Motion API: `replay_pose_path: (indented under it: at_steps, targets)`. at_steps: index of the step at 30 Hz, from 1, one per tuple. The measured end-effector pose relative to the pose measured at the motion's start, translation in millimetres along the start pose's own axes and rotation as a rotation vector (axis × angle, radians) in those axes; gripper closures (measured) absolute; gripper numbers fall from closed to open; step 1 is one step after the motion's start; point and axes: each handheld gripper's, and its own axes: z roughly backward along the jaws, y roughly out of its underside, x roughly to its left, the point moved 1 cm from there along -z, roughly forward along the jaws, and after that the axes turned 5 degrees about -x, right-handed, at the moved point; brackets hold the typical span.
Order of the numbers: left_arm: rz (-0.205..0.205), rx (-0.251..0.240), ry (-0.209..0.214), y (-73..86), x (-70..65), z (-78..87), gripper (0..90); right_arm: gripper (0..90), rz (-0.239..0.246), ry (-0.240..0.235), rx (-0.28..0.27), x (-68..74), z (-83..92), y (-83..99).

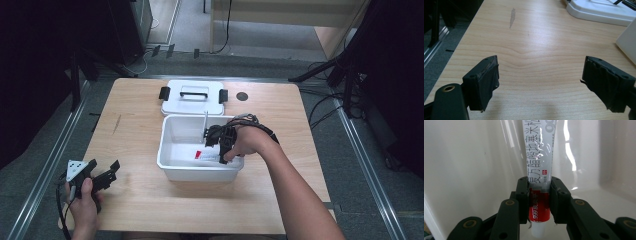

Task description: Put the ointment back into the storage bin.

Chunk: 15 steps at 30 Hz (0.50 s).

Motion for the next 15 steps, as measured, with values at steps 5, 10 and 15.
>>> replay_pose_path:
  at_steps: [5, 10, 15]
  targets:
    - [0.0, 0.0, 0.0, 0.0, 0.0, 0.0, 14.5, 72.5, -0.011, -0.009, 0.009, 0.4, -2.8, -1.5]
    - [0.001, 0.0, 0.0, 0.0, 0.0, 0.0, 14.6, 72.4, -0.012, -0.016, 0.021, 0.5, -5.0, -2.5]
    - [0.001, 0.0, 0.0, 0.0, 0.1, 0.0, 14.5, 72.3, -0.025, -0.014, 0.031, 0.1, -6.2, -3.5]
